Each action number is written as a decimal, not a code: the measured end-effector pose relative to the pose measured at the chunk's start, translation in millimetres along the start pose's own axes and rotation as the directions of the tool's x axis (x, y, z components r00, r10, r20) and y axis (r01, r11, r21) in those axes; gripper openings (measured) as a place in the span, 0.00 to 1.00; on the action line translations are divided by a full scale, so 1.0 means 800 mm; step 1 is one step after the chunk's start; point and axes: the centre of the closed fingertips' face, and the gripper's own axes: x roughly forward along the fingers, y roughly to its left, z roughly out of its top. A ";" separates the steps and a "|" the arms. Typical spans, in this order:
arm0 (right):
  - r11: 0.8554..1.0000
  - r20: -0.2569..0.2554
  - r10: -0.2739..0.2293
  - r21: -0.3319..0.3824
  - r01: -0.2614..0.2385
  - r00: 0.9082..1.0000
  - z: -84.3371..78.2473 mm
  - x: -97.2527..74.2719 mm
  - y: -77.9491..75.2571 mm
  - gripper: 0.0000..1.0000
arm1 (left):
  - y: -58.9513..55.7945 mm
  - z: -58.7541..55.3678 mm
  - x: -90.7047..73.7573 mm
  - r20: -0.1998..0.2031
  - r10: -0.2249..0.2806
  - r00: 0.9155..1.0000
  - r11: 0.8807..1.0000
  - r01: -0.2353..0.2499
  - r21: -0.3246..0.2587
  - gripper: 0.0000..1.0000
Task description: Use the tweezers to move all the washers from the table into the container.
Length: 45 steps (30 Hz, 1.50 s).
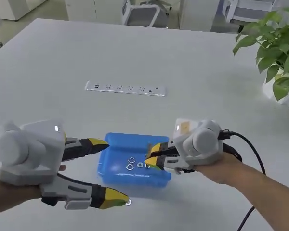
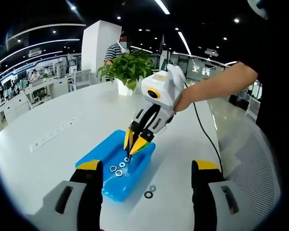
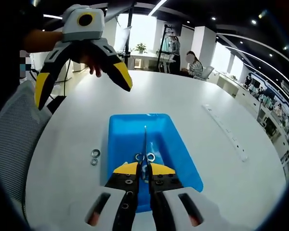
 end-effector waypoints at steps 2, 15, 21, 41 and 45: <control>1.000 -0.001 0.004 0.003 -0.004 1.000 -0.001 0.000 0.001 0.07 | 0.003 0.002 0.001 0.001 0.003 1.000 1.000 -0.003 0.005 0.77; 1.000 0.012 0.001 0.013 -0.002 1.000 0.000 0.002 0.000 0.07 | 0.022 0.021 0.021 0.000 0.002 1.000 0.998 -0.002 0.064 0.49; 1.000 0.011 0.005 0.001 -0.005 1.000 0.000 0.002 0.001 0.07 | 0.028 0.026 0.035 -0.014 -0.019 1.000 0.995 0.020 0.096 0.41; 0.998 0.005 0.029 -0.047 -0.029 1.000 0.001 0.003 0.004 0.08 | 0.035 0.029 0.067 -0.043 -0.093 0.995 0.979 0.100 0.179 0.15; 0.998 0.003 0.033 -0.054 -0.032 0.999 0.001 0.003 0.004 0.08 | 0.032 0.032 0.072 -0.053 -0.114 0.992 0.972 0.123 0.202 0.14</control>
